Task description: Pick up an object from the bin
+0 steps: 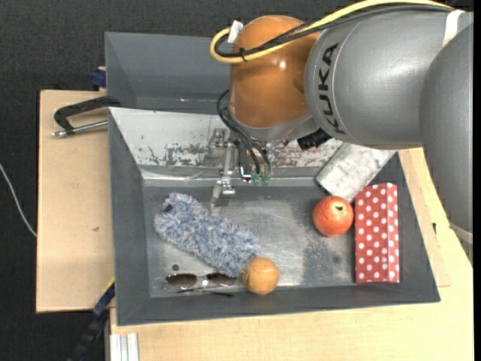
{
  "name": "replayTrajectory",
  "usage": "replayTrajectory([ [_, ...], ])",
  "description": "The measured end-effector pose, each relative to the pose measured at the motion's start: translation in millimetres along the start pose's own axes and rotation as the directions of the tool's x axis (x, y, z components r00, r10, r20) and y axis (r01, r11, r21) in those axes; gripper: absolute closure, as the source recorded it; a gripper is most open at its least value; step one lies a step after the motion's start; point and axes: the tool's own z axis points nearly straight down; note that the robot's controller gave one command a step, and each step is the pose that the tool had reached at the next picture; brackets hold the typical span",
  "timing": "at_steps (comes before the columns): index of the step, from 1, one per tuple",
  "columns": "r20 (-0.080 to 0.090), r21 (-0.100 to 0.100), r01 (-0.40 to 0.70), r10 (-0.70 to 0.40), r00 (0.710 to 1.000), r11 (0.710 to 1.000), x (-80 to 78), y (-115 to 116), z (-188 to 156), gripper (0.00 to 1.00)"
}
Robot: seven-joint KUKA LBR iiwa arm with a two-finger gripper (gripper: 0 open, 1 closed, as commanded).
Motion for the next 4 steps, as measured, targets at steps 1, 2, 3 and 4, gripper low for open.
replayTrajectory([
  [1,0.008,-0.001,-0.002,0.002,1.000,1.000,-1.6,-1,-5,0.00],
  [2,0.014,0.000,0.074,-0.074,0.997,0.997,0.5,17,33,0.00],
  [3,0.008,-0.001,0.102,-0.102,0.995,0.995,25.4,51,111,1.00],
  [4,0.008,-0.001,0.102,-0.102,0.995,0.995,25.4,51,111,1.00],
])
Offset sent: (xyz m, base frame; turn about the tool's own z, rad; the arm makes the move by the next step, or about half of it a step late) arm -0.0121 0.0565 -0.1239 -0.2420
